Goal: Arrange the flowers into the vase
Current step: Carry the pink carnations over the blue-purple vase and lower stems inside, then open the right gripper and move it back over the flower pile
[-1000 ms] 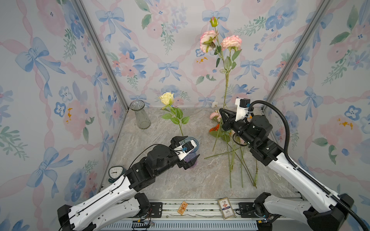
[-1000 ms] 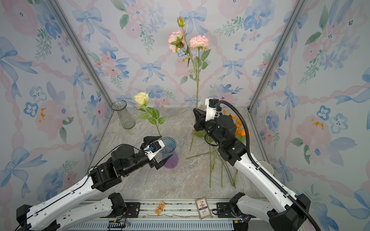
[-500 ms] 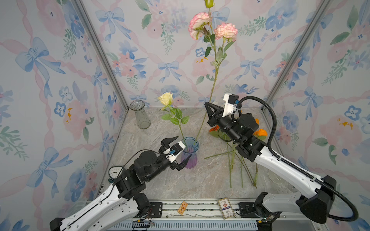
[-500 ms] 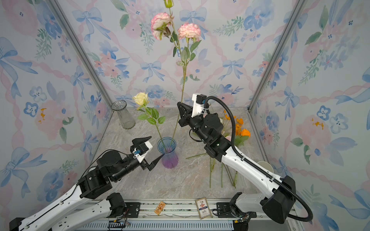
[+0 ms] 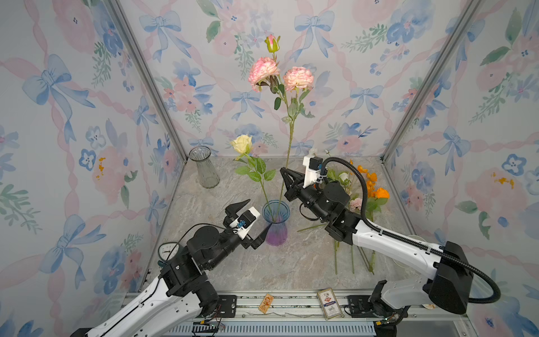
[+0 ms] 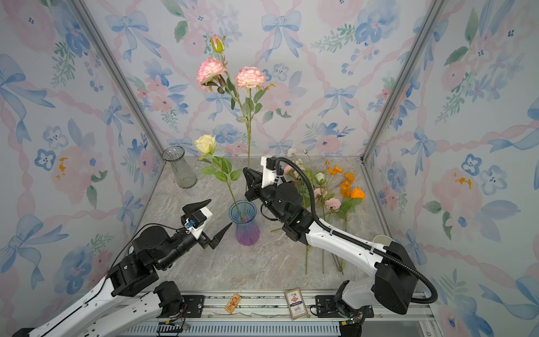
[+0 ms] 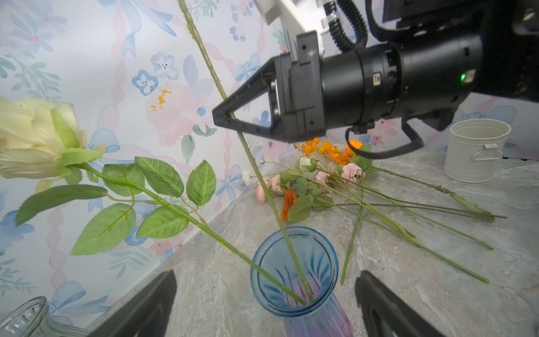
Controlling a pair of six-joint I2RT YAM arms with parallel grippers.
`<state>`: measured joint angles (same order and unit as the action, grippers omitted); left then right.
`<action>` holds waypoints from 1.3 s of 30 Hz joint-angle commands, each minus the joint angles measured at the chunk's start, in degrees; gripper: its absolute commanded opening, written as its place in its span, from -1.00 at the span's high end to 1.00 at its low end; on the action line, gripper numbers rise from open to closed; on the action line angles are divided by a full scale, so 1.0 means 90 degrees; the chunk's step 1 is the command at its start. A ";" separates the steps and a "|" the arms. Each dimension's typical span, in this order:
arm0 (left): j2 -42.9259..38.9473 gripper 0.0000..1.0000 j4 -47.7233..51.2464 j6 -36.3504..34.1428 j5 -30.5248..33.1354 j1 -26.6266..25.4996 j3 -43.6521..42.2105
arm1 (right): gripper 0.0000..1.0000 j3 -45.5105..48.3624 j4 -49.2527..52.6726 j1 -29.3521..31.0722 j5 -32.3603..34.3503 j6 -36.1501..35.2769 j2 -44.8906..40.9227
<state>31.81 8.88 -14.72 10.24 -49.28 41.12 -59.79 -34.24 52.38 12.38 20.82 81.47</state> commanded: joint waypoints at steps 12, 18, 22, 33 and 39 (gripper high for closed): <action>0.0118 -0.96 -0.0132 0.0130 -0.0312 0.0162 -0.0059 | 1.00 0.0812 -0.0925 0.0569 0.1222 -0.0019 0.0431; 0.0164 -0.96 -0.0144 0.0140 -0.0433 0.0231 -0.0058 | 1.00 0.1066 -0.0904 0.0717 0.1232 -0.0038 0.0464; 0.0176 -0.96 -0.0175 0.0152 -0.0474 0.0241 -0.0067 | 0.89 0.1203 -0.0936 0.0830 0.1224 -0.0137 0.0421; 0.0245 -0.96 -0.0185 0.0156 -0.0505 0.0270 -0.0076 | 0.66 0.1340 -0.0830 0.0899 0.1197 -0.0135 0.0299; 0.0245 -0.96 -0.0179 0.0159 -0.0530 0.0299 -0.0077 | 0.65 0.1446 -0.0737 0.0937 0.1207 -0.0182 0.0151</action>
<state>33.98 8.62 -14.26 6.33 -47.16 41.01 -47.99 -40.29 59.86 22.79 19.46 84.60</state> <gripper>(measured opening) 0.980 0.173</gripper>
